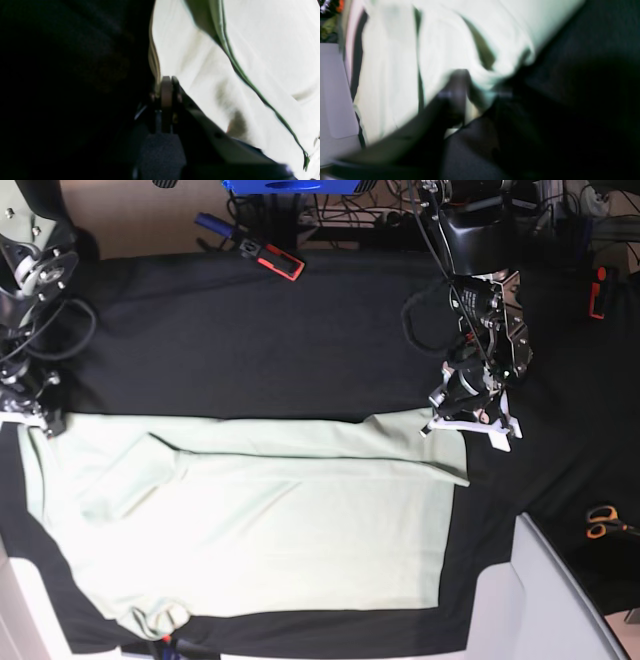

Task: Fold the T-shirt properly
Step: 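Pinch the folded edge with both grippers, then drag the shirt with both grippers toward the robot base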

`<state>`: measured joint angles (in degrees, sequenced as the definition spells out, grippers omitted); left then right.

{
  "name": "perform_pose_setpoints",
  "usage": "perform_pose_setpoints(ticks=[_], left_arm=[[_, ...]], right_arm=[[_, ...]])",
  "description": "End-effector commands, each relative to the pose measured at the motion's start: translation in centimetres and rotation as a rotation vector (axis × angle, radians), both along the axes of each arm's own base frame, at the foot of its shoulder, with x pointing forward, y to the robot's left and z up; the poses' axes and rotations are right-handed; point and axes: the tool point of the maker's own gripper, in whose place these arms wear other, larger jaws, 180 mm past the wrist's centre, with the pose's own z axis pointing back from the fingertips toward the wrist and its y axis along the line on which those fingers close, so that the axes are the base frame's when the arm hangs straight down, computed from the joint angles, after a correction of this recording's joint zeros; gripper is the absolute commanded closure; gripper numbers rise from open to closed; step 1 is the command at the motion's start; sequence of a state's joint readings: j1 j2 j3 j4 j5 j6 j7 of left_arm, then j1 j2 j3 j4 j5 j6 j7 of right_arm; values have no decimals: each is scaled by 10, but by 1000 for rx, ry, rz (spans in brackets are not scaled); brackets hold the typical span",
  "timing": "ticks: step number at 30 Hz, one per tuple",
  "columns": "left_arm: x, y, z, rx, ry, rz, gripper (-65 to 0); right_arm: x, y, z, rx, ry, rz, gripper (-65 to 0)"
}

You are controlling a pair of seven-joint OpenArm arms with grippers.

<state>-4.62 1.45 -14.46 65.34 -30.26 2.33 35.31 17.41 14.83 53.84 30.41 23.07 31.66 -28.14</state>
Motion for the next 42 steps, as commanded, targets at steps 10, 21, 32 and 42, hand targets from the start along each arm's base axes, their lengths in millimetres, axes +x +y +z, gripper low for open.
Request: perform_pose_setpoints(ticks=[10, 21, 32, 42], left_arm=[[5, 8, 6, 44, -1, -23, 0], [-17, 25, -5, 88, 48, -30, 0], [-35, 20, 11, 184, 25, -157, 0], [-77, 38, -3, 224, 103, -179, 0]], right_arm=[[11, -18, 18, -37, -50, -8, 0], [-6, -41, 27, -101, -4, 35, 0], [-29, -41, 16, -102, 55, 60, 0], [-54, -33, 2, -88, 110, 116, 0]])
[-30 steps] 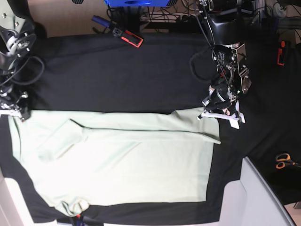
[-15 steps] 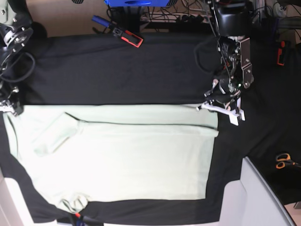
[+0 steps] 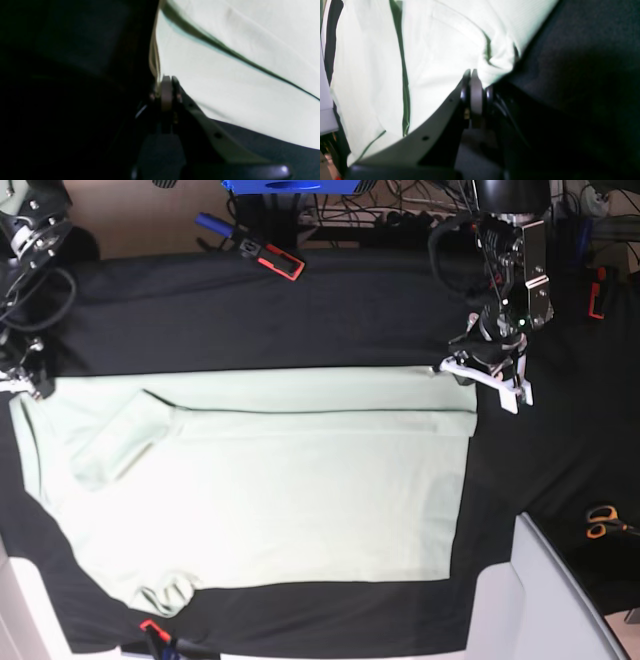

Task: Fold the T-shirt properly
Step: 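Drag the shirt with both grippers toward the robot base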

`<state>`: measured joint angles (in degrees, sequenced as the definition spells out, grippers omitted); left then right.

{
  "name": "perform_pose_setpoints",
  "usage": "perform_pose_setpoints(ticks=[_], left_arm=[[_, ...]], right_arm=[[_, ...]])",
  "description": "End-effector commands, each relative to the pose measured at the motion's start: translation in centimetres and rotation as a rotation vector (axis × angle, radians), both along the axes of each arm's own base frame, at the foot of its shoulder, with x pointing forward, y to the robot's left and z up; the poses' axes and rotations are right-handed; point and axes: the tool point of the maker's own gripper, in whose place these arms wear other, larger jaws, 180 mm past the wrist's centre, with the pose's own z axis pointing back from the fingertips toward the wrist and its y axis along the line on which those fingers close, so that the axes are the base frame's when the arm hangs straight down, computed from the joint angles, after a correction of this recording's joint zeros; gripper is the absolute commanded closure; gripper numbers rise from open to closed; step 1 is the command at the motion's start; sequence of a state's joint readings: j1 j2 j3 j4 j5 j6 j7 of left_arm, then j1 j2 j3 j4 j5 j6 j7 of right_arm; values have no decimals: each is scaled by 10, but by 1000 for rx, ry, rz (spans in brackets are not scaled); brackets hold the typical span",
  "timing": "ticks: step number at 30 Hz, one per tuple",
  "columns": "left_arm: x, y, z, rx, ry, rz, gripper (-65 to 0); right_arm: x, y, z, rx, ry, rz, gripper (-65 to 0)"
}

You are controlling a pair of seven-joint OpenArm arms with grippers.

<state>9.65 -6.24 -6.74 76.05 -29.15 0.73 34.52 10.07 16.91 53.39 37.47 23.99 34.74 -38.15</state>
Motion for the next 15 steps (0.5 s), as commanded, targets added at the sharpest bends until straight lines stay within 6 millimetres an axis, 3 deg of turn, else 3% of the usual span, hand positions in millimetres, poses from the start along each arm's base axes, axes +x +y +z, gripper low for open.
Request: perform_pose_setpoints(ticks=[1, 9, 15], left_arm=[[-11, 11, -4, 35, 45, 10, 0], [-45, 10, -18, 32, 110, 10, 0], [-64, 8, -3, 56, 93, -15, 0]], right_arm=[[5, -15, 14, -43, -36, 10, 0], [-19, -8, 20, -119, -9, 90, 0], [-33, -6, 25, -162, 6, 112, 0]])
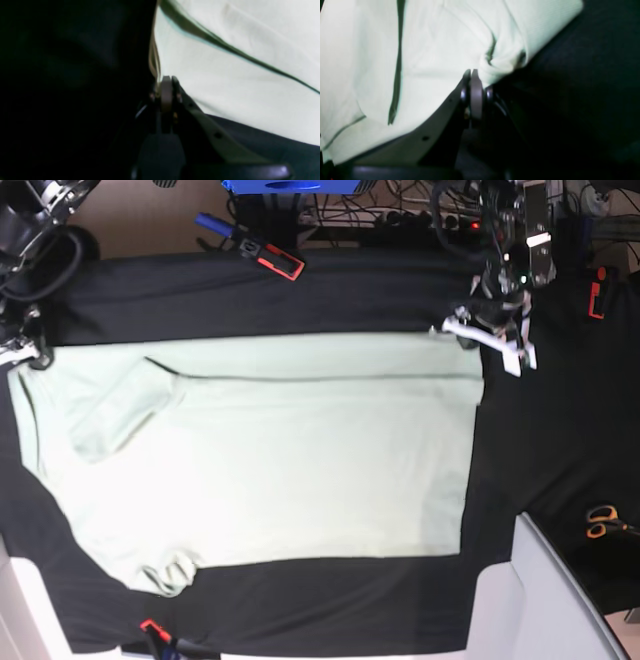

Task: Fold the T-shirt properly
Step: 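Drag the shirt with both grippers toward the robot base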

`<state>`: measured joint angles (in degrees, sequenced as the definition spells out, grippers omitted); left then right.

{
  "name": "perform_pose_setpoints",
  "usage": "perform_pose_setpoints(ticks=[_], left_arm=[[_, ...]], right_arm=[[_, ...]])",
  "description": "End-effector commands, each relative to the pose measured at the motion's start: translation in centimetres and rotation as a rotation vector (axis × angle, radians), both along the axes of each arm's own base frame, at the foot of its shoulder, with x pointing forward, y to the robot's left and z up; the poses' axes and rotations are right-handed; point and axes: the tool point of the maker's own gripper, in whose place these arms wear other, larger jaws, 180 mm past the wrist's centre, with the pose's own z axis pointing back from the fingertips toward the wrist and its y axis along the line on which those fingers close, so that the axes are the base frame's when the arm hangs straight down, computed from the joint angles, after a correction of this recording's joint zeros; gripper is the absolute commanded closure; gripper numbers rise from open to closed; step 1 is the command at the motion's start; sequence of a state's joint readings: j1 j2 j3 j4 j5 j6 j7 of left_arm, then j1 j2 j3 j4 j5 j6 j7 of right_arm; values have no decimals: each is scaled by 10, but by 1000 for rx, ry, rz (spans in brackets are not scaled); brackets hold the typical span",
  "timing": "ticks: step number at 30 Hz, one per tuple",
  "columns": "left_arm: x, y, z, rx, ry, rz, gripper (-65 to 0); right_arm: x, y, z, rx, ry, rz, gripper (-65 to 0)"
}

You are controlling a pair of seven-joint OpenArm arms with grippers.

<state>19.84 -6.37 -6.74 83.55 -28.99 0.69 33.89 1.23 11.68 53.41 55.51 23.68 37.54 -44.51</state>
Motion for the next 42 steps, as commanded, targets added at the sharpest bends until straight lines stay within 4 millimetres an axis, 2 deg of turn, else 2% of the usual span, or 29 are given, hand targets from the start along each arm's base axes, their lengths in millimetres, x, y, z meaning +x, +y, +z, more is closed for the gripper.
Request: perform_pose_setpoints(ticks=[1, 9, 15, 18, 26, 32, 37, 42], left_arm=[[-14, 8, -2, 27, 50, 7, 0], [-57, 8, -10, 36, 124, -2, 0], [-75, 9, -15, 37, 161, 0, 0], [-77, 8, -15, 37, 164, -4, 0], [-89, 10, -17, 39, 187, 0, 0], [-101, 10, -14, 45, 200, -5, 0], [-99, 9, -8, 50, 184, -11, 0], [-108, 10, -9, 51, 202, -10, 0]], right_arm=[[4, -13, 11, -32, -32, -10, 0], [-24, -14, -1, -32, 23, -8, 0], [-38, -15, -6, -37, 44, -12, 0], [-43, -15, -7, -41, 53, -9, 0], [-44, -16, 8, -100, 27, 32, 0], [-46, -16, 7, -99, 33, 34, 0], [-47, -15, 6, -99, 37, 38, 0], [-62, -14, 1, -94, 71, 39, 0]])
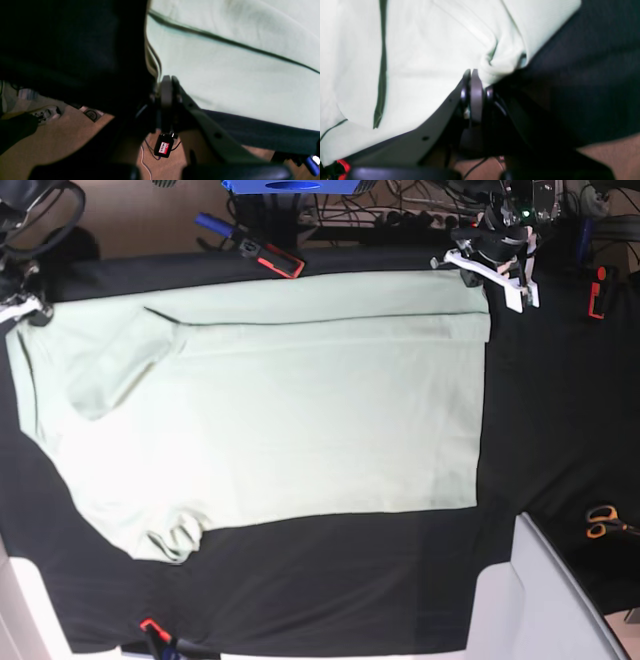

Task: Fold the T-shirt properly
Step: 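Drag the shirt with both grippers toward the robot base, then open the right gripper and lift it off the shirt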

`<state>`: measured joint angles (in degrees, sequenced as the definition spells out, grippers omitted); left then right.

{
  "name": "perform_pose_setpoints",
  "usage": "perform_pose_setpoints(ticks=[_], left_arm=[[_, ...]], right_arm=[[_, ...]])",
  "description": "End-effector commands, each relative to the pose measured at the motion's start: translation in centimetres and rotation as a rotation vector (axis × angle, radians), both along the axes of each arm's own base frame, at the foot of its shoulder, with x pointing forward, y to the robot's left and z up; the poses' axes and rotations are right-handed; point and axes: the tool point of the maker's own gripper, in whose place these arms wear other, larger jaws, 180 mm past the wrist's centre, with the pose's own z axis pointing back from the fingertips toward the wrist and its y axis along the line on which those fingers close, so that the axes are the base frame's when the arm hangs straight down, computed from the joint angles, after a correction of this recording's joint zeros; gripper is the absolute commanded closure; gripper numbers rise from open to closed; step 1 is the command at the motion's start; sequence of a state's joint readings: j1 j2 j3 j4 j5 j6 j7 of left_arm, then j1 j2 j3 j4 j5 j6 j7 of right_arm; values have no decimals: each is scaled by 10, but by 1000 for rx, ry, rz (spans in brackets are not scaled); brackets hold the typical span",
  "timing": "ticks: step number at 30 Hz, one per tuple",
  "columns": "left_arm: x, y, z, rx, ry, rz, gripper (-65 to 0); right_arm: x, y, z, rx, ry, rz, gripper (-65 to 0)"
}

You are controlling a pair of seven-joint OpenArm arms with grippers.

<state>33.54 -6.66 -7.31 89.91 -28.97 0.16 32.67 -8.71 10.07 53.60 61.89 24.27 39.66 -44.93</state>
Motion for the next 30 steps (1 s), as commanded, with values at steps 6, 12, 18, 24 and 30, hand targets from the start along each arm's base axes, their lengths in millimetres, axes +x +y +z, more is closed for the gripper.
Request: perform_pose_setpoints(ticks=[6, 12, 18, 24, 30], left_arm=[[-24, 8, -7, 24, 94, 16, 0], [-28, 9, -8, 26, 102, 16, 0], [-28, 18, -6, 48, 105, 2, 0], [-27, 17, -5, 48, 100, 2, 0], [-21, 15, 7, 55, 69, -11, 0]], right_arm=[[-6, -10, 5, -29, 2, -4, 0], [-13, -7, 3, -31, 12, 1, 0], [-19, -9, 5, -46, 21, 8, 0], [-20, -9, 5, -47, 24, 6, 0], [-28, -6, 2, -29, 62, 15, 0]])
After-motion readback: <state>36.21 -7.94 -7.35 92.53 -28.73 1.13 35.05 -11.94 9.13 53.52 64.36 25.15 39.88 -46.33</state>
